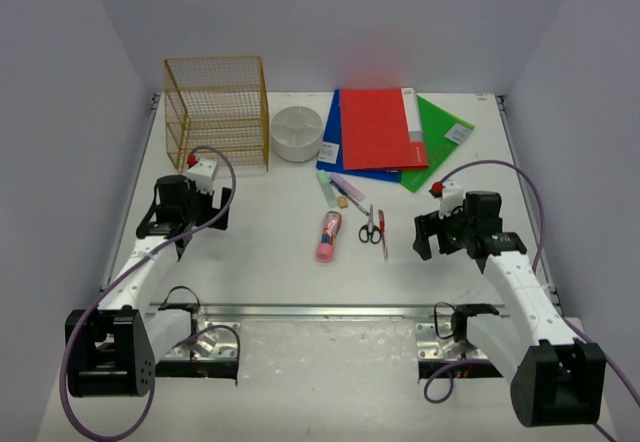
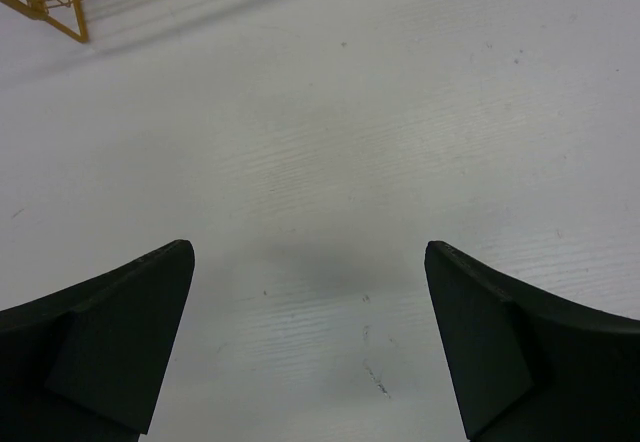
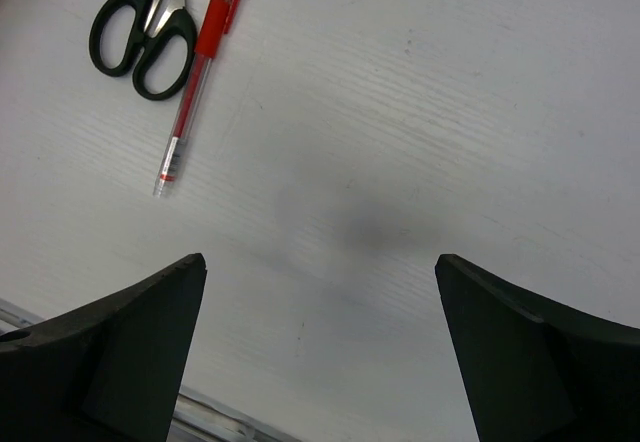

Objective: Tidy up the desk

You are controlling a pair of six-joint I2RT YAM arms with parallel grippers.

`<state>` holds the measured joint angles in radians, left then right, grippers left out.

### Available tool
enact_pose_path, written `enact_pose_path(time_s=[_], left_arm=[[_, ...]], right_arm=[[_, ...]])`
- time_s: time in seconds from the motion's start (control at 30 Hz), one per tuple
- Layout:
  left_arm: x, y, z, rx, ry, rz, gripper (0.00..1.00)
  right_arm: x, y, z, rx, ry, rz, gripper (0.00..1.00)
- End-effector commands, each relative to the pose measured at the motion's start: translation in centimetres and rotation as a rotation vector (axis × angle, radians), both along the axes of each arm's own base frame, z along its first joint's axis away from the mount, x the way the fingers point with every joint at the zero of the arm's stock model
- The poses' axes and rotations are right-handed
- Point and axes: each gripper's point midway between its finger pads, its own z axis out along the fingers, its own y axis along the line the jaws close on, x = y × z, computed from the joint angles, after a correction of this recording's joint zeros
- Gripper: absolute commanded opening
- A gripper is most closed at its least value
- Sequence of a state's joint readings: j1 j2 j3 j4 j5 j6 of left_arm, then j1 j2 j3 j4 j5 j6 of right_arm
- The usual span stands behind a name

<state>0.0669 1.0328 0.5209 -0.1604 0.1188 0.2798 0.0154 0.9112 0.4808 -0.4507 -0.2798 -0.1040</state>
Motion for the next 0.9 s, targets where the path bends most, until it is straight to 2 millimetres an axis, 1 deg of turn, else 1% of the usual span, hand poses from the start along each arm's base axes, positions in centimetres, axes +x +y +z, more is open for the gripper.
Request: enact_pose_path(time_s=[0.0, 0.03, 0.07, 0.1, 0.17, 0.2, 0.23, 0.27, 0.3, 0.33, 0.37, 0.4, 0.43, 0.5, 0.57, 0.63, 0.7, 0.73, 0.77, 0.8, 0.87], left_arm=[[0.5, -0.6, 0.4, -0.011, -0.018, -0.045, 1.0], [0.3, -1.1, 0.4, -0.014, -0.01, -0.082, 1.0], [0.1, -1.4, 0.4, -0.017, -0.006, -0.106, 1.0], [-0.1, -1.8, 0.4, -0.022, -0.004, -0.136, 1.0], [-0.1, -2.2, 0.7, -0.028, -0.01, -0.159, 1.0], [-0.2, -2.4, 0.7, -0.033, -0.008, -0.173, 1.0], [-0.2, -2.6, 0.9, -0.037, -0.008, -0.184, 1.0], [-0.1, -2.6, 1.1, -0.039, -0.011, -0.189, 1.0], [-0.1, -2.6, 1.2, -0.041, -0.012, -0.187, 1.0], [-0.1, -2.6, 1.1, -0.044, -0.003, -0.187, 1.0], [-0.1, -2.7, 1.1, -0.045, 0.0, -0.189, 1.0], [0.0, -2.7, 1.2, -0.044, 0.002, -0.189, 1.0], [0.0, -2.7, 1.3, -0.046, 0.006, -0.194, 1.0], [0.1, -2.8, 1.4, -0.048, 0.008, -0.2, 1.0], [0.1, -2.9, 1.2, -0.051, 0.021, -0.206, 1.0], [0.2, -2.9, 1.2, -0.052, 0.027, -0.206, 1.0], [0.2, -2.8, 1.1, -0.053, 0.03, -0.196, 1.0], [0.2, -2.8, 1.1, -0.053, 0.03, -0.194, 1.0], [0.3, -2.7, 1.2, -0.051, 0.023, -0.192, 1.0], [0.2, -2.7, 1.2, -0.05, 0.02, -0.19, 1.0], [0.2, -2.8, 1.2, -0.053, 0.015, -0.19, 1.0]], right_arm=[[1.0, 0.0, 1.7, -0.03, -0.048, 0.07, 0.99], [1.4, 0.5, 2.6, -0.037, -0.08, 0.141, 0.99], [1.3, 0.7, 2.9, -0.04, -0.079, 0.181, 0.99], [2.0, 0.9, 4.2, -0.068, -0.13, 0.252, 0.99], [2.7, 1.7, 5.9, -0.073, -0.191, 0.353, 0.99], [3.6, 2.1, 7.7, -0.088, -0.238, 0.399, 0.99], [4.4, 2.6, 9.1, -0.105, -0.27, 0.449, 0.99], [4.8, 3.0, 9.3, -0.115, -0.27, 0.505, 0.99], [4.8, 4.0, 10.1, -0.097, -0.262, 0.565, 0.98], [5.8, 5.1, 12.4, -0.116, -0.317, 0.632, 0.97], [6.2, 5.8, 12.9, -0.121, -0.319, 0.676, 0.96], [6.6, 6.9, 12.8, -0.129, -0.307, 0.745, 0.96], [6.6, 8.9, 14.1, -0.18, -0.355, 0.87, 0.96], [6.4, 11.3, 14.1, -0.265, -0.389, 1.037, 0.96], [5.2, 14.4, 12.9, -0.4, -0.42, 1.316, 0.95], [4.3, 16.0, 11.0, -0.474, -0.415, 1.5, 0.93], [3.4, 17.9, 9.7, -0.543, -0.473, 1.708, 0.92], [3.3, 18.0, 9.0, -0.542, -0.457, 1.732, 0.91], [2.9, 18.6, 8.0, -0.563, -0.48, 1.834, 0.91], [2.6, 19.2, 7.5, -0.598, -0.527, 1.932, 0.91], [2.4, 20.4, 6.7, -0.651, -0.608, 2.064, 0.91]])
